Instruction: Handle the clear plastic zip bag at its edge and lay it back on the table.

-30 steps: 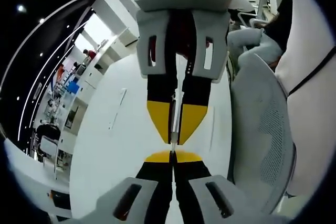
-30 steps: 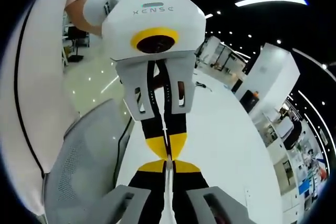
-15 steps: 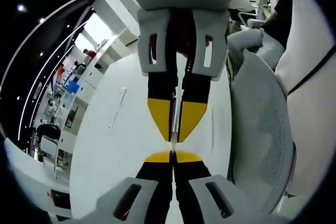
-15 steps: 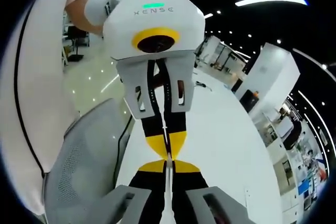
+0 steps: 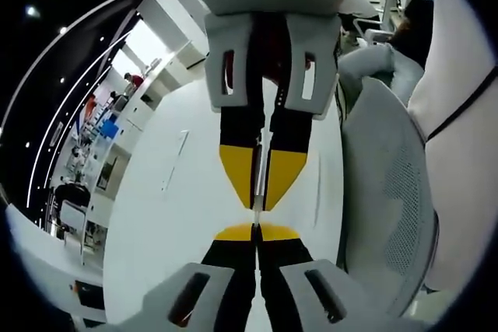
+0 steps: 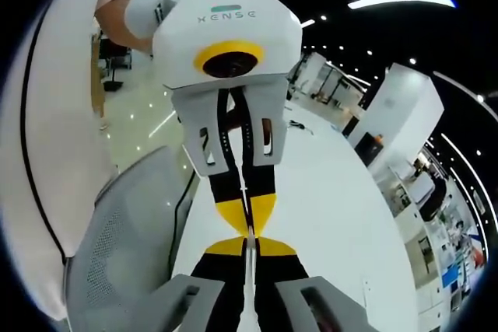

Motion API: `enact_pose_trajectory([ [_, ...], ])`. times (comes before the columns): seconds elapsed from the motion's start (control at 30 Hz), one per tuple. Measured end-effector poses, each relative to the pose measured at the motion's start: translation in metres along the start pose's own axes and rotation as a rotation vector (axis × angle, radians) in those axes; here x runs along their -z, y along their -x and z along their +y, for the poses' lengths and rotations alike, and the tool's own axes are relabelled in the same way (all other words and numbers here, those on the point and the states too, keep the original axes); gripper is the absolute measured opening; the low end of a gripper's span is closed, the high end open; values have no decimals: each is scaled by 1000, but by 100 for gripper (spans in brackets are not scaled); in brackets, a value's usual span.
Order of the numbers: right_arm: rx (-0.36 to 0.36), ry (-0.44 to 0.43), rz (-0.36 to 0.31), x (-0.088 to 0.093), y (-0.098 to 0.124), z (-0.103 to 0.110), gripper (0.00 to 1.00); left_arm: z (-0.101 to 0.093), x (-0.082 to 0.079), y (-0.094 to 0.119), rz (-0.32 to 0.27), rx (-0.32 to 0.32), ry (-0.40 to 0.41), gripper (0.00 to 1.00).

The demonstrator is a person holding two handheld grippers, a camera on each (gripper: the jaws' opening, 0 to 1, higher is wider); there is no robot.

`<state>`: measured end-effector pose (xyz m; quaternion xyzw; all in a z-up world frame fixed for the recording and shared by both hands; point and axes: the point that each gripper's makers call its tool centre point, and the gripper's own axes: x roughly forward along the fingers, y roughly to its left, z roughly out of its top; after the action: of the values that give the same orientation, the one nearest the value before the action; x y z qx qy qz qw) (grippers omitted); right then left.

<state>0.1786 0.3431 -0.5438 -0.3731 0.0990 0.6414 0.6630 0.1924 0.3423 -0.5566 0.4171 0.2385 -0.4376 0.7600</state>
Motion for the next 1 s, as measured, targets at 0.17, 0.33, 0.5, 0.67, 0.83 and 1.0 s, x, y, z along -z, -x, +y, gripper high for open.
enact_pose_trajectory([
  [0.17, 0, -6, 2, 0, 0, 1, 0, -1, 0, 1, -1, -1, 2, 0],
  [0.33, -3, -7, 3, 1, -1, 1, 0, -1, 1, 1, -3, -1, 4, 0],
  [0.5, -3, -5, 5, 1, 0, 2, 0, -2, 0, 1, -3, 0, 2, 0],
  [0.67, -5, -2, 9, 2, 1, 3, 0, -4, 0, 1, 0, 8, 4, 0],
  [0.83, -5, -1, 10, 2, 2, 3, 0, -4, -1, 1, 1, 9, 1, 0],
  [1.0, -6, -2, 13, 3, 2, 4, 0, -4, -1, 1, 2, 11, -2, 0],
])
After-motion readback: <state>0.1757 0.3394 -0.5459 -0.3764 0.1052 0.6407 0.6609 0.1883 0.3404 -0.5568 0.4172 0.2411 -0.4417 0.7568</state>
